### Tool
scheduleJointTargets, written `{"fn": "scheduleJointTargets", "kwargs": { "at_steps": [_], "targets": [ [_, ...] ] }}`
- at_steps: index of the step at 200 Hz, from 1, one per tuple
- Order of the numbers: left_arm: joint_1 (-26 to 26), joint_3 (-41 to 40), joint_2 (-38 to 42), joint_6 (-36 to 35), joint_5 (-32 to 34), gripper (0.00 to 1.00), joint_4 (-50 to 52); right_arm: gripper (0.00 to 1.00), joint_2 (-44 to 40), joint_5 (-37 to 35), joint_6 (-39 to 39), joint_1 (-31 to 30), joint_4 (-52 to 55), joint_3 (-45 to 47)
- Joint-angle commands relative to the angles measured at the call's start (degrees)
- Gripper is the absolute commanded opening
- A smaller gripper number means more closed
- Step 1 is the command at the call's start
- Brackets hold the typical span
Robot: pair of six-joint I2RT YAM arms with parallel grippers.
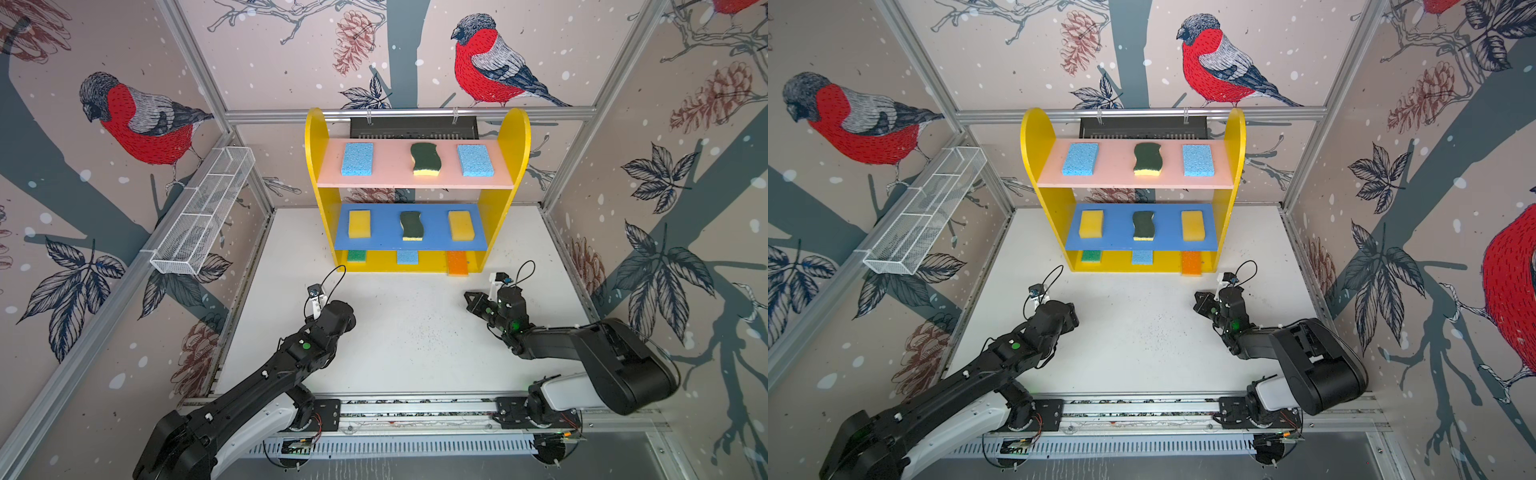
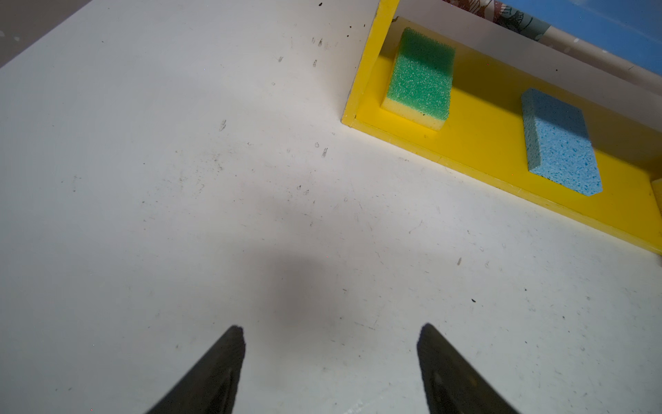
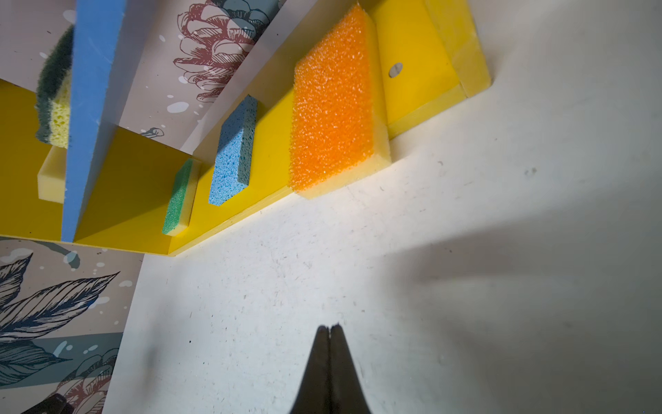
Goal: Arrange cleaning sponges on a shelf
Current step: Place the cleaning sponge at the shelf, then move the cleaning sponge to the shelf.
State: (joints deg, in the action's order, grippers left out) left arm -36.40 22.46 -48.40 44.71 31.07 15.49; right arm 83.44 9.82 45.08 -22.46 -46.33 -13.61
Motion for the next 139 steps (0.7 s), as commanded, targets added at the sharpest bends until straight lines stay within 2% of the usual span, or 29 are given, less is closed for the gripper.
{"fn": "scheduleJointTargets", "kwargs": {
  "at_steps": [1, 139],
  "targets": [
    [-0.2, 0.4, -0.1, -0.7, 1.4, 0.77, -0.8, 0.01, 2.4, 0.5, 1.2, 0.1, -5.6, -0.5],
    [-0.2, 0.1, -4.6, -0.3, 1.5, 0.77, -4.8, 0.01, 14.3, -0.3, 2.9, 0.7, -15.0, -3.3]
  ]
}}
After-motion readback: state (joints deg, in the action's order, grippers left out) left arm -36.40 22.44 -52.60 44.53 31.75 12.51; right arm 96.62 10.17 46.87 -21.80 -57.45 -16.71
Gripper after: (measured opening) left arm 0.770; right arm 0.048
